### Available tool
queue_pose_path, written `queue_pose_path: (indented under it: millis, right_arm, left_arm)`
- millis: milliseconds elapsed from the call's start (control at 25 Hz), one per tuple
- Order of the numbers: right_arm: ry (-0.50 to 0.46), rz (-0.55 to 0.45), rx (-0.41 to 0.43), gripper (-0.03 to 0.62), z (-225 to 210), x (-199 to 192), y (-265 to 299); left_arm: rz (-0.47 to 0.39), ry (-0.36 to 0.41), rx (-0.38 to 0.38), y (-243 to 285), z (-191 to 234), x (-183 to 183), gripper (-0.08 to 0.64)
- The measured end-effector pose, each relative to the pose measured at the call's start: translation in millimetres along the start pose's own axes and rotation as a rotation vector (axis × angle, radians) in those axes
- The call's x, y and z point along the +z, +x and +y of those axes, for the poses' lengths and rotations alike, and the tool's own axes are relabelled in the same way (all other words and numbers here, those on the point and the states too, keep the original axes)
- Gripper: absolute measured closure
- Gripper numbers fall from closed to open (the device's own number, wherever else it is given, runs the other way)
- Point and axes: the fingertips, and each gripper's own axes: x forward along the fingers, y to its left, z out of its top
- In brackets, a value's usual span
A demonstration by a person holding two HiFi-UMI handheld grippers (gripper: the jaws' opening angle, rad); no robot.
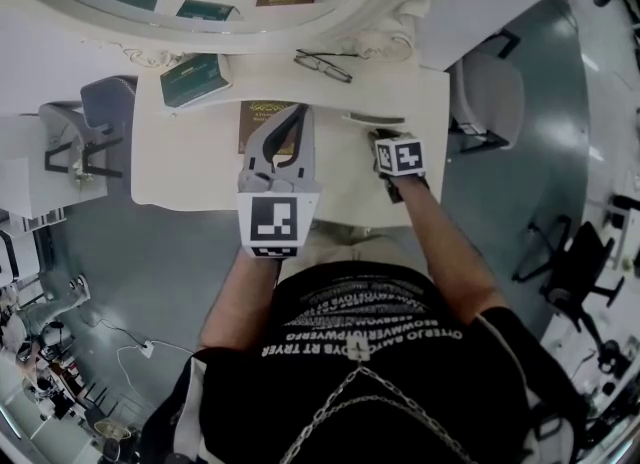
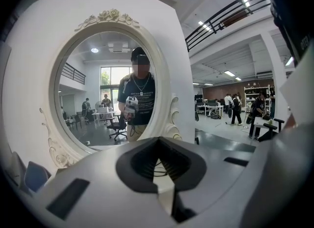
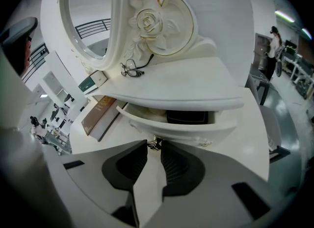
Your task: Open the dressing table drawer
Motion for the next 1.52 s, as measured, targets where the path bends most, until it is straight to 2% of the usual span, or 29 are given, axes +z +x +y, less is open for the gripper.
queue_pose_path:
  millis: [840,1120,1240,1520]
  right_arm:
    - [-0.056,0.05,0.031,0.511,20.9,-43.4,-13.4]
    - [-0.051,0.018,0.045,0.508,24.2,-45.5,-15.0]
    - [-0.066,-0.008,0.051,0.474,25.8,-44.7,-23.7]
    - [-0.13,-0.051,-0.003,0.471,11.7,-52.1,-69.6]
  left_arm:
    - [-0.041,-0.008,0.054,-45.7,-8.5,5.7,0.557]
    - [-0.048,0.003,0.065,-60.5,-13.2,7.9,0.557]
    - [-0.059,0.006,0.074,-68.7,-13.4,12.0,0.557]
    - [-0.093,0.024,0.109,-87.1,-10.7,26.5,0.557]
